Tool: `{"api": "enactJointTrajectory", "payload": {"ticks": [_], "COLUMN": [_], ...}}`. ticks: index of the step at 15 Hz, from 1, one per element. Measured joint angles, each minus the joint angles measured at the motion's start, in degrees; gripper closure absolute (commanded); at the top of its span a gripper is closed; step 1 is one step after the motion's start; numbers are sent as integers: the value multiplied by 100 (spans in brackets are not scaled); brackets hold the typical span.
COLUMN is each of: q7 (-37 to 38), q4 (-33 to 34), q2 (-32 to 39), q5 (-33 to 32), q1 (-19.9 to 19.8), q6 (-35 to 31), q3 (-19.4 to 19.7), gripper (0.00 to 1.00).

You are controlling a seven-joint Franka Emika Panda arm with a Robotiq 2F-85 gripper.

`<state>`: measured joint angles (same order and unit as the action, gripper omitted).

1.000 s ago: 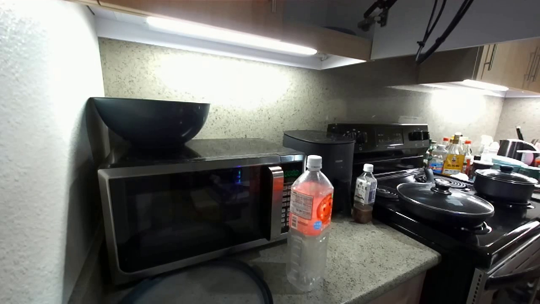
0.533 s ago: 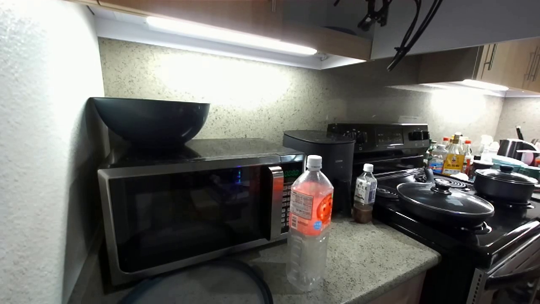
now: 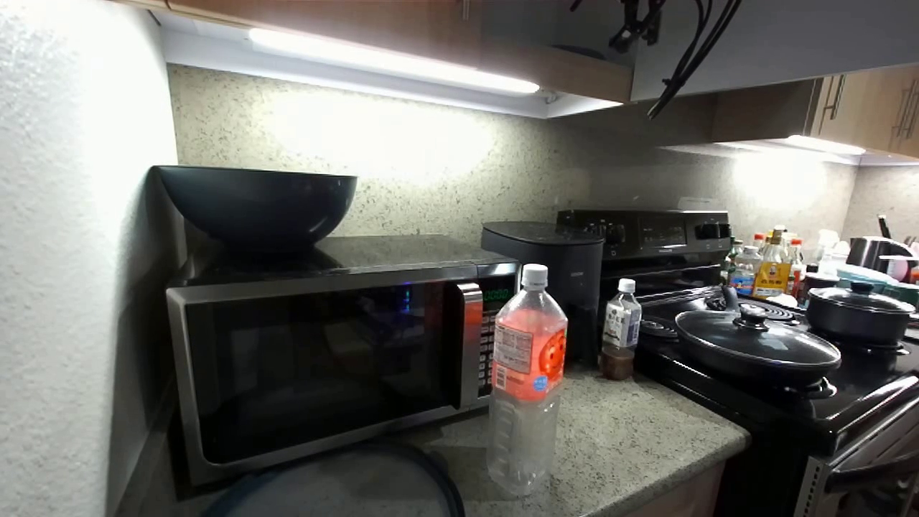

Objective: Take the lid out of the cupboard and place it on the microwave

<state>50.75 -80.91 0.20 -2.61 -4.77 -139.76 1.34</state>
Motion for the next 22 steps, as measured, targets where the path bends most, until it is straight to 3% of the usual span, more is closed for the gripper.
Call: {"api": "enactJointTrajectory", "payload": {"ticks": [6, 13, 22], "q7": [1196, 1211, 1203], "q4": [819, 930, 1739], "q2": [658, 780, 1288], "q5": [-871, -883, -1001], "q1": [3, 8, 115], "q6": [312, 346, 1181], "q3": [100, 103, 104], "gripper": [0, 0, 0]}}
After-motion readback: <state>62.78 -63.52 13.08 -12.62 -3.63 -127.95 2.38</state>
